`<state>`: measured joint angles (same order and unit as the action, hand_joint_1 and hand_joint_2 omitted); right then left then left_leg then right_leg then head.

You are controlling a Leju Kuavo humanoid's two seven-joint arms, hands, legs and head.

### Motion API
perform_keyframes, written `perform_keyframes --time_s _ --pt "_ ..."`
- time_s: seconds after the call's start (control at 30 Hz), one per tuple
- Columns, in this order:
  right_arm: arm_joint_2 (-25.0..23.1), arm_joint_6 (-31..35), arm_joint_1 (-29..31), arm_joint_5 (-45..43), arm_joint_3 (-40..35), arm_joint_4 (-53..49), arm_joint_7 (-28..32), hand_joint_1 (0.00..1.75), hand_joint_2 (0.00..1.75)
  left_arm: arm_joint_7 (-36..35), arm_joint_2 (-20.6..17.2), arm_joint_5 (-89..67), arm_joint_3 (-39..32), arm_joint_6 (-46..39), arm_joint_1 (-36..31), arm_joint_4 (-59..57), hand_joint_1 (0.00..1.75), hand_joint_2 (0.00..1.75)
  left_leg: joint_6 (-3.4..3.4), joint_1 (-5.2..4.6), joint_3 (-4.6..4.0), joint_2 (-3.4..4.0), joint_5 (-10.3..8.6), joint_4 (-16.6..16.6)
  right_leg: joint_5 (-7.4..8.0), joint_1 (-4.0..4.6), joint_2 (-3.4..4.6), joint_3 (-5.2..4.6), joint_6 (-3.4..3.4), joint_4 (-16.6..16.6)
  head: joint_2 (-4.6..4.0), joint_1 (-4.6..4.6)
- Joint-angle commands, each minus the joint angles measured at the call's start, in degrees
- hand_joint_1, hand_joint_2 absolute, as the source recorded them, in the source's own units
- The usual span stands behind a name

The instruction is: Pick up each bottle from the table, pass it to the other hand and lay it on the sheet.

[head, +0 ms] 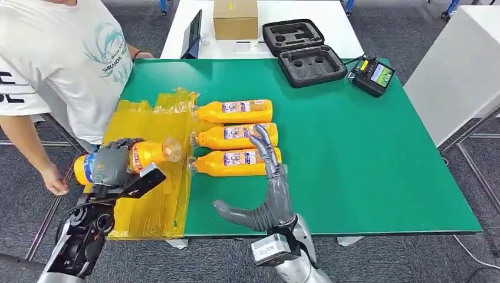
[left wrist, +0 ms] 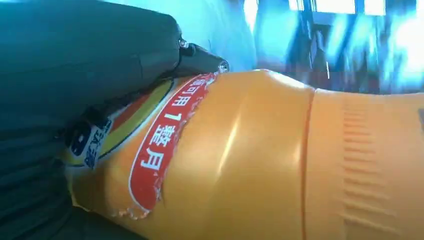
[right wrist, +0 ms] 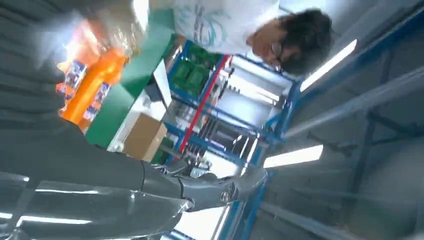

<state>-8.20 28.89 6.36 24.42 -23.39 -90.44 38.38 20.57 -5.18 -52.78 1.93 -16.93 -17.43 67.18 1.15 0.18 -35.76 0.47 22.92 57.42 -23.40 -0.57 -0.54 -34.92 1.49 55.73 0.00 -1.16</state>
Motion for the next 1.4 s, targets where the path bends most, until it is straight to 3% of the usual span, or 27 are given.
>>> perform_keyframes --time_s 0.03,0.43,0.47,0.5,0.67,0.7,0.73,0.83,1.13,1.17,1.23,1.4 --pt "-0.90 -2.46 4.75 1.00 -0.55 5.62 -2.03 0.00 1.75 -0.15 -2.08 -0.64 7.77 7.27 -11.43 -24.48 1.75 1.75 -0.05 0.03 0.22 -0.09 0.05 -0.04 -0.06 0.02 -0.03 0.23 -0.04 -0.04 0.00 0.00" --pt "-0.70 -2.76 3.79 1.37 0.28 6.36 -2.74 0.00 1.75 -0.41 -0.41 -1.25 10.09 10.39 -16.74 -36.07 1.75 1.75 -0.06 0.03 0.32 -0.09 0.05 -0.08 -0.06 0.02 -0.01 0.35 -0.06 -0.08 0.00 0.00" --pt "-0.67 -3.12 3.66 1.23 0.26 6.47 -2.72 0.00 1.75 -0.36 -0.59 -1.21 10.32 11.00 -17.06 -36.97 1.73 1.75 -0.05 0.00 0.26 -0.05 0.04 -0.06 -0.05 -0.01 0.01 0.28 -0.04 -0.04 0.00 0.00" --pt "-0.71 -3.16 3.50 1.14 0.33 6.64 -2.67 0.00 1.75 -0.25 -0.76 -0.66 9.92 11.38 -16.96 -37.28 1.54 1.75 -0.06 0.00 0.27 -0.04 0.02 -0.08 -0.03 -0.01 0.02 0.28 -0.04 -0.05 0.00 0.00" --pt "-0.72 -3.22 3.35 1.06 0.29 6.78 -2.57 0.00 1.75 -0.01 -0.93 -0.45 9.80 11.45 -16.76 -37.35 1.54 1.75 -0.12 0.03 0.43 0.05 0.03 -0.11 0.01 0.01 0.12 0.38 -0.11 -0.07 0.00 0.00" --pt "-0.81 -3.23 3.35 0.99 0.39 6.93 -2.53 0.00 1.75 -0.02 -0.88 -0.03 9.63 11.77 -16.64 -37.25 1.01 1.75 -0.10 0.00 0.33 0.06 0.00 -0.08 0.07 0.00 0.09 0.27 -0.16 -0.02 0.00 0.00" --pt "-0.82 -3.44 3.38 0.94 0.39 7.12 -2.49 0.00 1.75 -0.04 -0.98 0.00 9.85 12.28 -16.51 -37.18 0.00 1.75 -0.12 0.04 0.44 0.09 0.03 -0.10 0.05 0.04 0.14 0.37 -0.19 -0.06 0.00 -0.02" --pt "-0.92 -4.33 4.03 0.30 0.62 8.62 -2.34 0.00 1.75 1.22 -1.54 4.06 9.38 20.34 -16.50 -38.52 0.00 1.75 -0.13 0.04 0.42 0.10 -0.01 -0.10 0.07 0.03 0.14 0.33 -0.18 -0.05 0.00 0.00" --pt "-1.21 -4.62 4.99 0.12 1.05 9.13 -2.97 0.00 1.75 -1.52 -1.44 3.72 10.97 22.18 -17.87 -41.50 0.00 1.75 -0.17 0.03 0.69 0.10 0.01 -0.13 0.08 0.07 0.21 0.66 -0.19 -0.04 0.00 0.00" --pt "-1.20 -4.56 5.11 0.13 1.24 9.34 -3.05 0.00 1.75 -1.31 -1.11 4.75 10.58 23.16 -18.03 -42.27 0.00 0.00 -0.19 0.06 0.74 0.11 0.02 -0.14 0.08 0.09 0.25 0.70 -0.21 -0.07 0.00 0.00" --pt "-1.20 -4.61 5.11 0.11 1.27 9.63 -3.20 0.00 1.75 -0.16 -0.70 7.56 8.99 25.49 -17.99 -42.74 0.00 0.00 -0.17 0.01 0.72 0.07 -0.01 -0.12 0.08 0.05 0.17 0.70 -0.19 -0.02 0.00 0.00" --pt "-0.80 -4.36 4.16 0.51 0.59 10.60 -3.19 0.00 1.75 3.28 0.65 25.09 -2.43 37.54 -15.97 -41.56 0.00 0.00 -0.19 0.03 1.05 0.12 0.00 -0.19 0.09 0.05 0.21 0.99 -0.20 -0.08 0.00 -0.02"
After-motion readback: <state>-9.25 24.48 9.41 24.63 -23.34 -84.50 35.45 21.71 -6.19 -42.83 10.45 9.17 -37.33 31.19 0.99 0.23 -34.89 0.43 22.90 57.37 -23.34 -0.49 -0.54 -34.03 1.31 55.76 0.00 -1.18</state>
